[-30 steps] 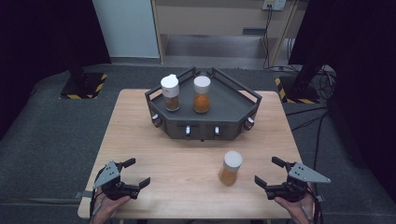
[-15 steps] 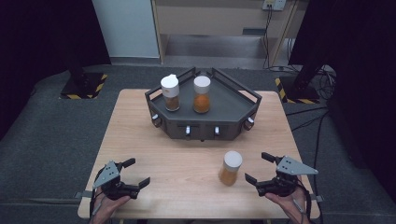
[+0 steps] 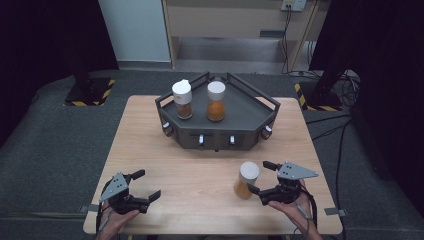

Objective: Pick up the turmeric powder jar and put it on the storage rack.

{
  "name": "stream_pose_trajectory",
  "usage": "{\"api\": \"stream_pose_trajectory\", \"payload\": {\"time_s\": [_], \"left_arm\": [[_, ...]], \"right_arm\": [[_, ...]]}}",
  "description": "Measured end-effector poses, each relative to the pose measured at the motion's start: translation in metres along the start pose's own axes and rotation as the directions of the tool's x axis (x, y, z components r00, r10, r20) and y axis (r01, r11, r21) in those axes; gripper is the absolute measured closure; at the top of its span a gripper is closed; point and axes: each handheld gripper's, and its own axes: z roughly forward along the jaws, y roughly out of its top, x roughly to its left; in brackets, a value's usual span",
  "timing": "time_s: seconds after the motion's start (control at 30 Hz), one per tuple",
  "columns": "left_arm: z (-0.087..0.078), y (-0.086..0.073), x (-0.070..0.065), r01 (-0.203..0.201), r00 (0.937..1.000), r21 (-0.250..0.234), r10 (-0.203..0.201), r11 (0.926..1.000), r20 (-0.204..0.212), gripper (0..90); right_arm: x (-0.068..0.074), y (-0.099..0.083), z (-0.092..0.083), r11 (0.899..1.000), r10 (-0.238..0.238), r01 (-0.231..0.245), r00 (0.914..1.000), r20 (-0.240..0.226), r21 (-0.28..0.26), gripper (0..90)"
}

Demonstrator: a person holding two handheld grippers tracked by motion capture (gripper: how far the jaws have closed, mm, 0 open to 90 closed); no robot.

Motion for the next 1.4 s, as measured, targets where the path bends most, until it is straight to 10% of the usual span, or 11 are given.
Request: {"api": "stream_pose_trajectory", "payload": {"time_s": [0.37,0.67,1.4], "left_arm": [[0.000,0.000,0.000,0.001,1.0000,-0.001,-0.001,1.0000,-0.001,0.3],[0.000,0.000,0.000,-0.001,1.0000,-0.001,0.001,1.0000,-0.001,0.3],[-0.001,0.000,0.000,0.002,1.0000,-0.002,-0.002,1.0000,-0.008,0.3]], "right_arm": [[-0.007,0.002,0.024,0.999,0.017,-0.016,0.9996,-0.024,0.031,9.7],[-0.007,-0.003,0.031,1.000,0.006,-0.006,0.9999,-0.012,0.028,32.2],[-0.001,0.019,0.026,0.999,-0.020,0.019,0.9997,0.016,0.045,33.0]]}}
